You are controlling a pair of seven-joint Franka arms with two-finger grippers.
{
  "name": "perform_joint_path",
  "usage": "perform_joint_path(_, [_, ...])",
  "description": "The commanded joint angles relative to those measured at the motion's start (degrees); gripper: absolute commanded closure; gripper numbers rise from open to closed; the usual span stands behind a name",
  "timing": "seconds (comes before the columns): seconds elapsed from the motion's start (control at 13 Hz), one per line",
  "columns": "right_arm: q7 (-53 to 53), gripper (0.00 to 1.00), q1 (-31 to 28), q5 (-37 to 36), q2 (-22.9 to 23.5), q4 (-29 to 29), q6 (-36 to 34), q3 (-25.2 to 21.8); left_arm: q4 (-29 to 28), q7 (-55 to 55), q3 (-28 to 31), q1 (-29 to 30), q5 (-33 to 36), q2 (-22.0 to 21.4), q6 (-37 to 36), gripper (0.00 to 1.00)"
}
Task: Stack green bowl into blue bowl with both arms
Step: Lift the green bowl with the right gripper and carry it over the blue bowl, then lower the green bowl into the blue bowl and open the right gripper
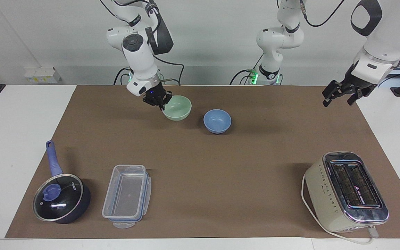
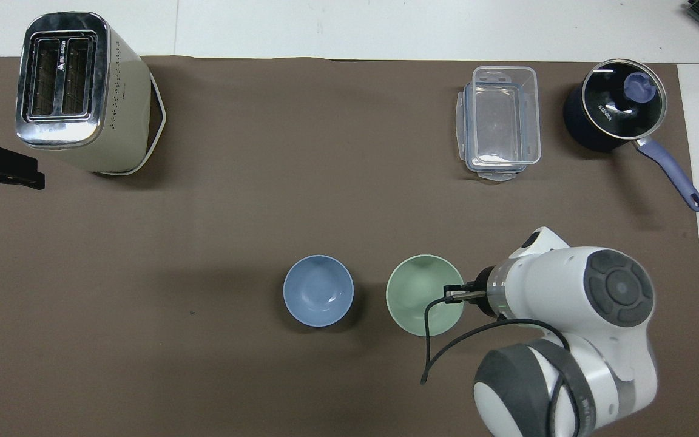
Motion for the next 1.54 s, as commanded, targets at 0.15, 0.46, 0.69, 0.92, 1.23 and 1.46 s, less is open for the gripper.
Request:
perform_joint_path(0.15, [8.48,1.00,7.02,4.24,6.75,6.42,0.96,-0.26,0.68,-0.68,-0.23,0.19,1.00,0.18,-1.09,0.00])
perform_joint_path(0.46, [17.36,1.00,12.92,3.54,13.26,11.88,3.16,-0.26,0.68,-0.68,-0.23,0.19,1.00,0.18,-1.09,0.00])
perform_joint_path(0.69, [19.92,1.00,15.03,3.28,15.11,11.36,5.70,-0.26,0.59,-0.68,-0.23,0.19,1.00,0.18,-1.09,0.00])
perform_joint_path(0.92, [22.12,1.00,15.75,1.44,16.35,11.18,6.94,-0.26,0.59,-0.68,-0.23,0.19,1.00,0.18,-1.09,0.00])
perform_joint_path(1.23, [22.21,1.00,15.75,-0.77,17.41,10.04,9.57,-0.26,0.59,-0.68,-0.23,0.19,1.09,0.18,-1.09,0.00])
perform_joint_path(1.46, [22.39,1.00,15.83,-0.85,17.76,10.13,10.36,-0.26,0.59,-0.68,-0.23,0.19,1.00,0.18,-1.09,0.00])
